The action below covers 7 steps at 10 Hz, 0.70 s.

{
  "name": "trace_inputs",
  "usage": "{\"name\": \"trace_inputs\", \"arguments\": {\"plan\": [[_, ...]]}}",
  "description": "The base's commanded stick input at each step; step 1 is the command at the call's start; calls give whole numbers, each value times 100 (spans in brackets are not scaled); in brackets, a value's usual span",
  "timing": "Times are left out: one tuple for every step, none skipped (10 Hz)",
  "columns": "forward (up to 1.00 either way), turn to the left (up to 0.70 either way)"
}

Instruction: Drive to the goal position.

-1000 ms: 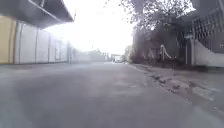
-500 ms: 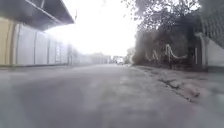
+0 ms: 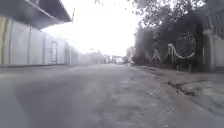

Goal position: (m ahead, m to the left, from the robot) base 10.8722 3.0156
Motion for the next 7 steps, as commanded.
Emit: {"name": "trace_inputs", "arguments": {"plan": [[100, 0], [100, 0], [100, 0], [100, 0], [100, 0], [100, 0], [100, 0]]}}
